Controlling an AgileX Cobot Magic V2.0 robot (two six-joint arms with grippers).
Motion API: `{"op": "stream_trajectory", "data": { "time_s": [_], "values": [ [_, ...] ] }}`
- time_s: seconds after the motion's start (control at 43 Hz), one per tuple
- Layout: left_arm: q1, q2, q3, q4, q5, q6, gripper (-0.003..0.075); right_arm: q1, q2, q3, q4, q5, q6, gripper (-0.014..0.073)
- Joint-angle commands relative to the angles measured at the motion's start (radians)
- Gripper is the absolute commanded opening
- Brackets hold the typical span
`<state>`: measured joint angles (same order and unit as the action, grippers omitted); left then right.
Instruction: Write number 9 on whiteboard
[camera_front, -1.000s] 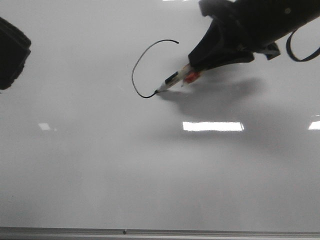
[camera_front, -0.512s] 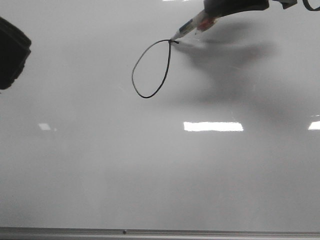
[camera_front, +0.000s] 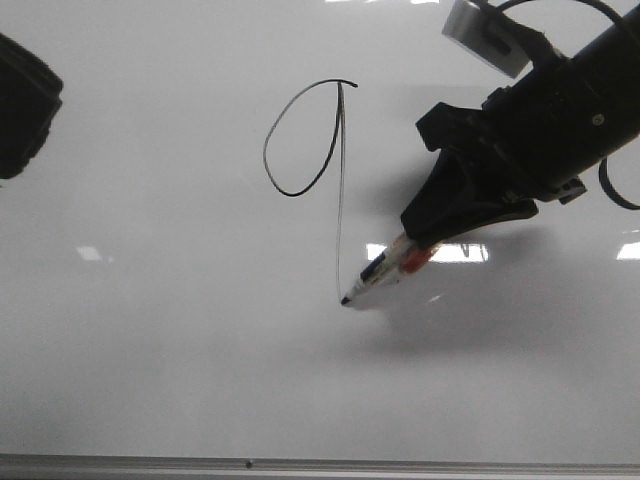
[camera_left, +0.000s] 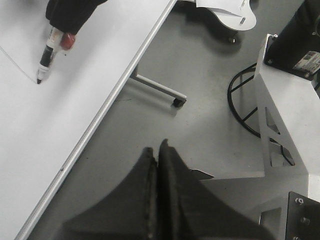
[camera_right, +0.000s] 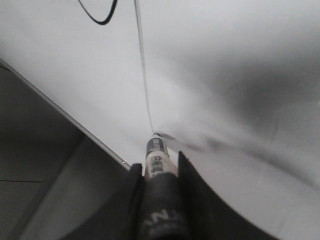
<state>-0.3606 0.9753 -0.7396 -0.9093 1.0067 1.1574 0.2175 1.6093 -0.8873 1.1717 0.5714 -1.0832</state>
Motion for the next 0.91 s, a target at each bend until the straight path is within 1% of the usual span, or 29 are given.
{"op": "stream_trajectory", "data": {
  "time_s": [0.0,0.07,0.14,0.209,0.233,0.279,0.302,0.349,0.395,0.442,0.512,0.581,0.651,0.767,0.884],
  "values": [
    [0.000,-0.013,-0.025,-0.067,-0.009,0.001,-0.0016,-0.006,-0.102,-0.042,0.012,0.095,-0.011,-0.0061],
    [0.000,-0.013,-0.029,-0.067,0.004,0.001,0.0019,-0.005,-0.143,-0.072,-0.024,0.227,-0.017,-0.0061],
    [0.000,-0.013,-0.033,-0.067,0.007,0.001,0.0122,-0.005,-0.167,-0.116,-0.069,0.373,-0.017,-0.0061],
    [0.000,-0.008,-0.042,-0.062,0.005,0.001,0.0288,-0.004,-0.174,-0.161,-0.082,0.517,-0.017,-0.0061],
    [0.000,-0.007,-0.044,-0.062,0.005,0.001,0.0363,-0.001,-0.173,-0.178,-0.082,0.568,-0.017,-0.0061],
    [0.000,-0.004,-0.053,-0.062,0.002,0.001,0.0482,0.012,-0.173,-0.204,-0.081,0.639,-0.017,-0.0061],
    [0.000,0.000,-0.057,-0.062,0.002,0.001,0.0533,0.021,-0.173,-0.213,-0.081,0.665,-0.016,-0.0061],
    [-0.008,0.012,-0.064,-0.062,0.002,0.001,0.0589,0.047,-0.173,-0.231,-0.081,0.690,-0.012,-0.0061],
    [-0.024,0.026,-0.074,-0.062,0.004,0.001,0.0596,0.081,-0.173,-0.245,-0.083,0.696,-0.012,-0.0061],
    [-0.049,0.045,-0.085,-0.060,0.004,0.001,0.0585,0.120,-0.173,-0.255,-0.084,0.695,-0.012,-0.0061],
    [-0.095,0.074,-0.108,-0.055,0.006,0.001,0.0552,0.177,-0.173,-0.268,-0.084,0.692,-0.012,-0.0061],
    [-0.132,0.098,-0.126,-0.047,0.011,0.001,0.0503,0.217,-0.174,-0.281,-0.083,0.692,-0.004,-0.0061],
    [-0.150,0.112,-0.137,-0.027,0.011,0.001,0.0452,0.243,-0.177,-0.288,-0.078,0.692,0.003,-0.0061],
    [-0.150,0.114,-0.138,-0.018,0.011,0.001,0.0372,0.267,-0.178,-0.300,-0.058,0.712,0.012,-0.0061],
    [-0.150,0.114,-0.138,-0.018,0.019,0.001,0.0321,0.278,-0.178,-0.304,-0.036,0.715,0.012,-0.0061]
  ]
}}
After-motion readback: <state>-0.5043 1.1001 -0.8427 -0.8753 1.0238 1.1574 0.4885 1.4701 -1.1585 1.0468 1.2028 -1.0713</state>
